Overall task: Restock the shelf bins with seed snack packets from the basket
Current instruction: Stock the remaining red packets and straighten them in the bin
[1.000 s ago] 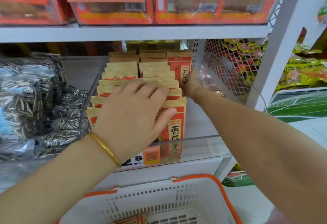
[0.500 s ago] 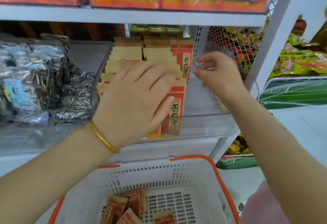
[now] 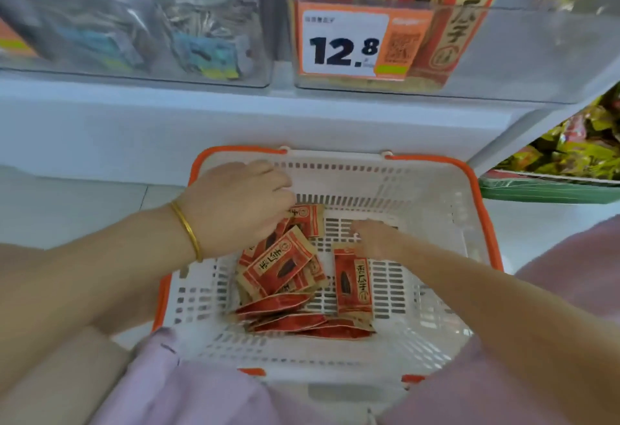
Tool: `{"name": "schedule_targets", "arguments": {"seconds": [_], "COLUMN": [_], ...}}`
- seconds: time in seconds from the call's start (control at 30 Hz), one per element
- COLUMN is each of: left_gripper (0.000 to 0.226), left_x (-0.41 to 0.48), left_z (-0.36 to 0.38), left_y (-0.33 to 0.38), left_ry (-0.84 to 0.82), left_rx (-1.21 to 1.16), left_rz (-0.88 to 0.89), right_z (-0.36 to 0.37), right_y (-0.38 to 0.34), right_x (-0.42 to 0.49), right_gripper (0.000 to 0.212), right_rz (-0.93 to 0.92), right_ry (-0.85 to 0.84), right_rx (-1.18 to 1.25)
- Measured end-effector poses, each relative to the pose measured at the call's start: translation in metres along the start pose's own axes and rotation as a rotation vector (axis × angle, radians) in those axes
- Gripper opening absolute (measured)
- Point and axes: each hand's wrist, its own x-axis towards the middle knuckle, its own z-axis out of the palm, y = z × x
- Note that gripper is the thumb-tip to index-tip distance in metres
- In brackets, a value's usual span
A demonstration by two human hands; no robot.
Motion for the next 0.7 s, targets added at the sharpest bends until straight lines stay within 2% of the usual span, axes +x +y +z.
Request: {"name": "schedule_targets", "arguments": {"seconds": [0.1, 0.2, 0.27, 0.3, 0.37, 0.43, 0.5, 0.57, 0.63, 0.7], "left_gripper": [0.048, 0.045, 0.044, 0.045, 0.049, 0.05, 0.045, 0.037, 0.034, 0.034], "left_x": [-0.004, -0.007, -0.009, -0.008, -0.007, -0.006, -0.005, -0.003, 0.001, 0.001], "left_z": [0.01, 0.02, 0.022, 0.02, 0.021, 0.021, 0.019, 0.019, 0.016, 0.016], "left_y": [-0.002, -0.008, -0.013, -0.014, -0.015, -0.016, -0.015, -0.014, -0.013, -0.015], "left_ry": [-0.015, 0.002, -0.034, -0.053, -0.053, -0.037, -0.082, -0.183, -0.211, -0.205], "left_rx": [-0.058, -0.08, -0.072, -0.065, -0.045, -0.045, -0.007, 0.032, 0.044, 0.041], "left_rz": [0.01, 0.014, 0.017, 0.013, 0.006, -0.002, -0.012, -0.037, -0.051, -0.066], "right_z": [0.047, 0.071, 0.066, 0.06, 0.038, 0.014, -0.009, -0.026, -0.026, -0.013], "right_y": [0.022, 0.026, 0.024, 0.025, 0.02, 0.01, -0.005, -0.026, -0.048, -0.067], "right_x": [0.023, 0.036, 0.039, 0.043, 0.044, 0.044, 0.045, 0.051, 0.058, 0.063], "right_gripper": [0.075, 0.08, 0.069, 0.056, 0.017, 0.025, 0.027, 0.025, 0.021, 0.031], "right_rz": [0.051, 0.099, 0.128, 0.095, -0.036, -0.168, -0.245, -0.338, -0.406, -0.405], "right_ry": [-0.009, -0.052, -0.051, -0.043, -0.128, -0.22, -0.225, -0.156, -0.041, 0.037], "right_rx": [-0.102, -0.157, -0.203, -0.256, -0.275, -0.156, -0.031, 0.041, 0.073, 0.133]}}
